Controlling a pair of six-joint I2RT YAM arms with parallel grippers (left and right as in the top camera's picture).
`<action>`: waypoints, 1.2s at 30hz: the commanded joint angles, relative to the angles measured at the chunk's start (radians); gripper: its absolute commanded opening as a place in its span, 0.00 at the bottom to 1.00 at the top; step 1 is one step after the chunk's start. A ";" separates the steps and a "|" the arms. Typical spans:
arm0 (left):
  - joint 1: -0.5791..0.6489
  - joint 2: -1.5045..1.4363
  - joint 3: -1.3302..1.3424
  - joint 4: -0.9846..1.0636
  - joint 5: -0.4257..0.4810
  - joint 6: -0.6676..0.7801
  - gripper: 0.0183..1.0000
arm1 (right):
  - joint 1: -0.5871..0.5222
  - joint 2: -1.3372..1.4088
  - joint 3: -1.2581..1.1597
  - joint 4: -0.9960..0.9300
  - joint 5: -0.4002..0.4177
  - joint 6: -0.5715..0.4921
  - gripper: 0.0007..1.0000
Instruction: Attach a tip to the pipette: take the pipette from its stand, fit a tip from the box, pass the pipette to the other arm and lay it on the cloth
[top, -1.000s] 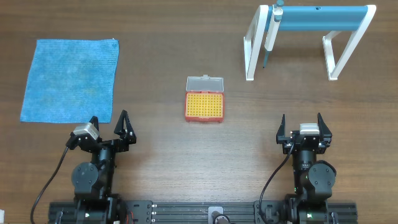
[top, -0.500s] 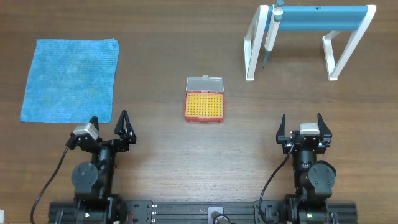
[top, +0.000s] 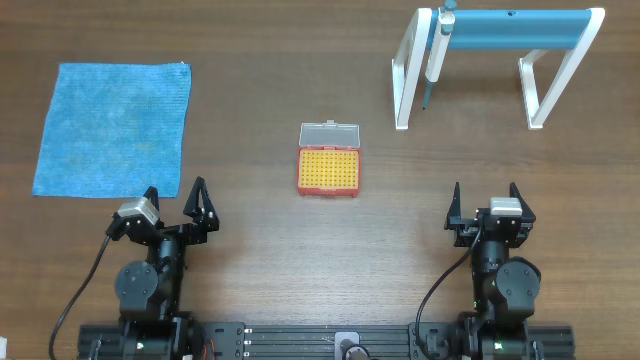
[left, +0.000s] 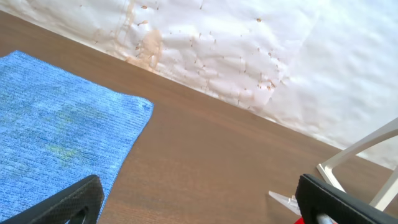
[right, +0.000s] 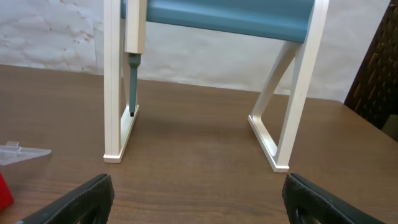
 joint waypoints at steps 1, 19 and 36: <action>0.007 -0.006 -0.002 -0.005 0.007 0.016 1.00 | -0.003 0.245 0.124 0.138 -0.119 0.027 0.88; 0.007 -0.006 -0.002 -0.005 0.007 0.016 1.00 | 0.079 1.467 0.480 1.057 -0.116 0.266 0.87; 0.007 -0.006 -0.002 -0.005 0.007 0.016 1.00 | 0.079 1.624 0.612 1.065 -0.079 0.197 0.87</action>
